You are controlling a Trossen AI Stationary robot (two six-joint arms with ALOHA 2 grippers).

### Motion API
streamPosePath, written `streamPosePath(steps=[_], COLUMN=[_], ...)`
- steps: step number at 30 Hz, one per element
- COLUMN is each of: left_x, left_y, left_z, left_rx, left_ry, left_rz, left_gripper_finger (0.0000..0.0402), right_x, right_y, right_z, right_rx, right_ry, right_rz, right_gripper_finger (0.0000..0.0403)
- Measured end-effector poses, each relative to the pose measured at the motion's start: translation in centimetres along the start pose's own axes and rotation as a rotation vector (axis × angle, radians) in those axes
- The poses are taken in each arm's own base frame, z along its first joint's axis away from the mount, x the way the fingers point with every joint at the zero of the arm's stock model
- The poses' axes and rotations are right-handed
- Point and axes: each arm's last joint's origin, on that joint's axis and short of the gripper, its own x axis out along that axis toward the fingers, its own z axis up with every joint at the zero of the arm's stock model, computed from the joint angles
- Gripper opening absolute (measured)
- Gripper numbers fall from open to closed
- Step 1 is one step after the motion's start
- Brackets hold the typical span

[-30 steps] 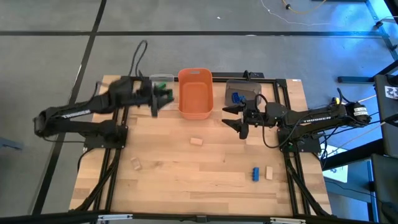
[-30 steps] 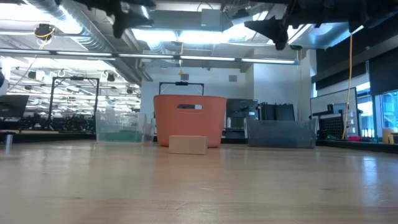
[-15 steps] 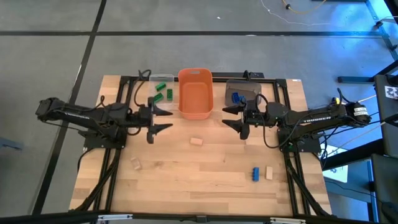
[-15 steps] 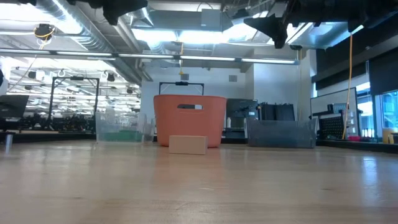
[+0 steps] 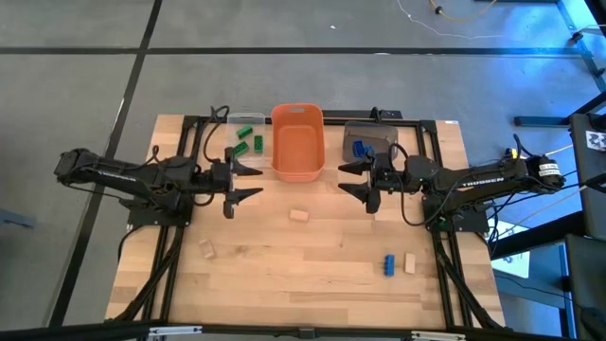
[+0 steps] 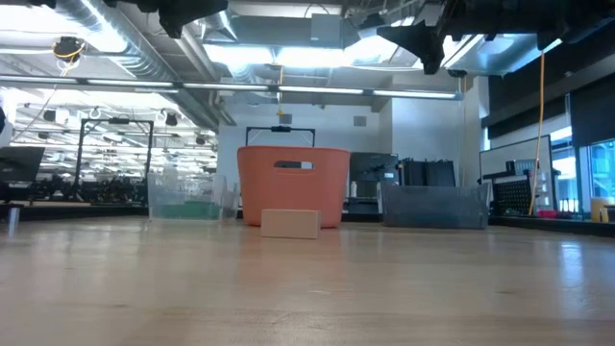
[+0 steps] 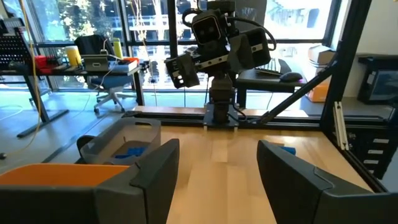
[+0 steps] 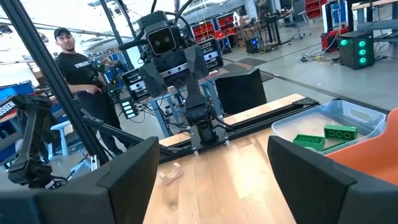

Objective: Sort & place blocks by color
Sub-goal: Put the blue game piece into the black bin

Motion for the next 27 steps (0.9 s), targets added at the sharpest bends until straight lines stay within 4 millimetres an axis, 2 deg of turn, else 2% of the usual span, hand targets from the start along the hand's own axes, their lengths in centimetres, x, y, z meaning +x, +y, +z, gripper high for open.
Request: streamPosePath(steps=[19,27], left_x=[0.00,0.00], left_y=[0.00,0.00], left_z=[0.00,0.00], left_rx=[-0.006,-0.008], left_ry=[0.000,0.000], left_rz=[-0.001,0.000], left_gripper_finger=[0.0208,0.0208], right_x=[0.00,0.10], right_y=[-0.03,-0.16], right_z=[-0.07,-0.56], right_rx=[0.033,0.052], right_ry=[0.007,0.111], right_rz=[-0.003,-0.030], right_gripper_finger=[0.0300,0.0300])
